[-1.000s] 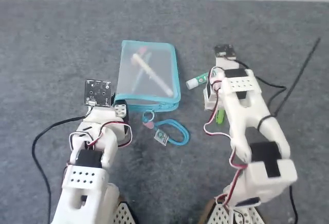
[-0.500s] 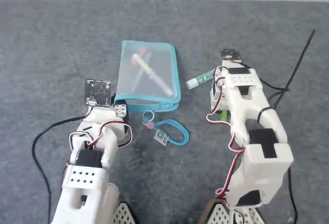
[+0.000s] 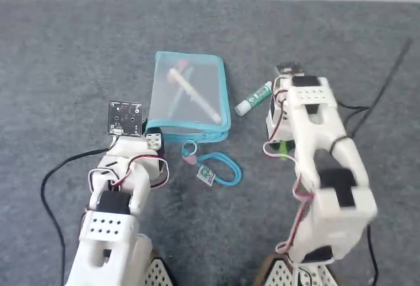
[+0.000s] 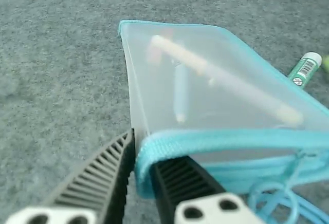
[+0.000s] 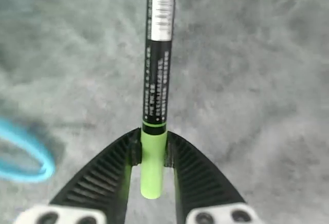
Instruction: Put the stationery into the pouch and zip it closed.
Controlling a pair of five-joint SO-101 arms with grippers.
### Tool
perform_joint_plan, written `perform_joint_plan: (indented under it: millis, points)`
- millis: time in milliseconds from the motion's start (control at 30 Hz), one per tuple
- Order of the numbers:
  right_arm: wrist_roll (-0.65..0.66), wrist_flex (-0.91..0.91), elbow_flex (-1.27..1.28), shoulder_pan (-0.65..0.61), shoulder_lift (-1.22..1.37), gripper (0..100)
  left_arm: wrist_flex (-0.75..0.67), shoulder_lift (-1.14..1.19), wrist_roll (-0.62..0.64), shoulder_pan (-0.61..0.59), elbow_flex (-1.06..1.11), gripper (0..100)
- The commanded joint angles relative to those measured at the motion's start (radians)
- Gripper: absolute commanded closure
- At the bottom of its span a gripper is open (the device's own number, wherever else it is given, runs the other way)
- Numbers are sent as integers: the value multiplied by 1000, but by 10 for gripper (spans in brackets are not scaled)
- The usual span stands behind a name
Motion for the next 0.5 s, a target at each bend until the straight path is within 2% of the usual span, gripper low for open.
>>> perform_joint_plan:
  millis: [0, 133, 233, 467]
  points:
    - [80, 25, 77, -21, -303, 991, -2, 0, -3, 3, -31, 988]
    - [144, 120, 114, -73, -539, 991, -2, 0, -5, 3, -31, 988]
    - [180, 220, 89, -163, -657, 991, -2, 0, -5, 3, -31, 988]
    - [313, 441, -20, -452, -679, 991, -3, 2, -3, 3, -31, 988]
